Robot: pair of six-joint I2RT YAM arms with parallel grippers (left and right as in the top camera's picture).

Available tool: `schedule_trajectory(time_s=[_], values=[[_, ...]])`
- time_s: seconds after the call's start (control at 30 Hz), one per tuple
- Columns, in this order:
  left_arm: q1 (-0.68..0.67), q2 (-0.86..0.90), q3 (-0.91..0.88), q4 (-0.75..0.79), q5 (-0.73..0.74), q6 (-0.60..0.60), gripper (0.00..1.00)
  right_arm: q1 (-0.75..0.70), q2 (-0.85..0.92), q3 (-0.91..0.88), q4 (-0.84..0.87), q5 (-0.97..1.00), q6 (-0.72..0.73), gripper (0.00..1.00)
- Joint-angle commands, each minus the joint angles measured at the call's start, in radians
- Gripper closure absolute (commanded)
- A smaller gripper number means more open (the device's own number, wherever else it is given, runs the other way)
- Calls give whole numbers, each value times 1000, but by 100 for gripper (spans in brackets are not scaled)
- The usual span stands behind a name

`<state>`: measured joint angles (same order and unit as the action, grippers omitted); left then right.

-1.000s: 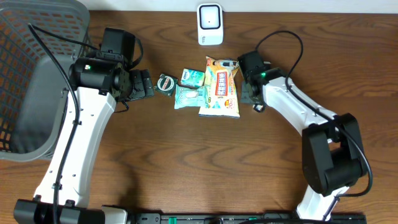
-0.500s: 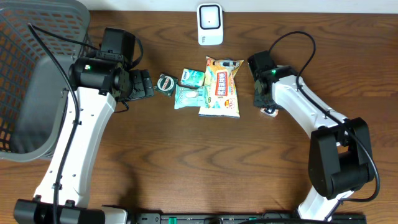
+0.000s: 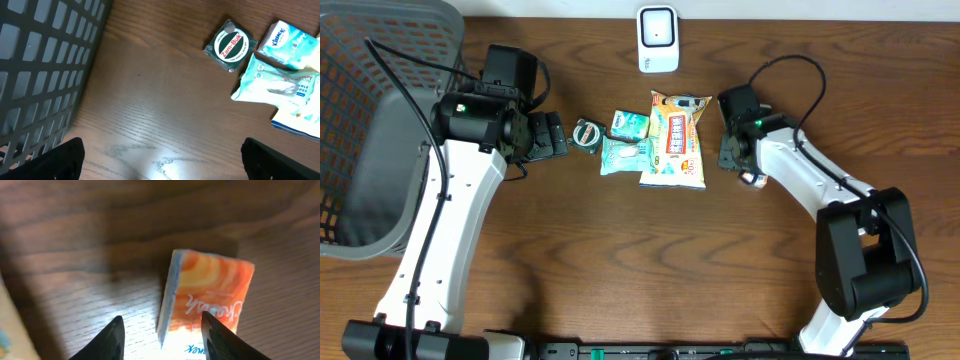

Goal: Scan the item barcode
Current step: 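Grasp the orange box with the right gripper and pull it rightward, then release the orange box on the table and lift the right gripper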

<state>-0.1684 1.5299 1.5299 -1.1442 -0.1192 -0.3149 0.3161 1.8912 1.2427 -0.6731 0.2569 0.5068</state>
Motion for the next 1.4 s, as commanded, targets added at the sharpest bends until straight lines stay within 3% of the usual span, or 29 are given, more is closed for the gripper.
schedule_trajectory(time_s=[0.0,0.13,0.17,0.23,0.43,0.73,0.87,1.0,1.23,1.37], values=[[2,-2,-1,-2,-16,-5,1,-5,-7,-50,30,15,24,57],[2,-2,-1,-2,-16,-5,1,-10,-6,-113,76,51,24,57],[2,-2,-1,-2,-16,-5,1,-11,-6,-118,79,51,24,66],[2,-2,-1,-2,-16,-5,1,-15,-6,-122,75,47,23,99],[2,-2,-1,-3,-16,-5,1,-52,-40,-79,51,-145,-42,99],[2,-2,-1,-3,-16,-5,1,-215,-174,-26,67,-972,-289,99],[2,-2,-1,-2,-16,-5,1,-319,-173,-40,0,-1336,-536,99],[2,-2,-1,-2,-16,-5,2,-348,-169,-80,-53,-1352,-618,99],[2,-2,-1,-2,-16,-5,2,-363,-169,-136,-18,-1349,-618,99],[2,-2,-1,-2,-16,-5,1,-363,-169,-175,1,-1166,-597,99]])
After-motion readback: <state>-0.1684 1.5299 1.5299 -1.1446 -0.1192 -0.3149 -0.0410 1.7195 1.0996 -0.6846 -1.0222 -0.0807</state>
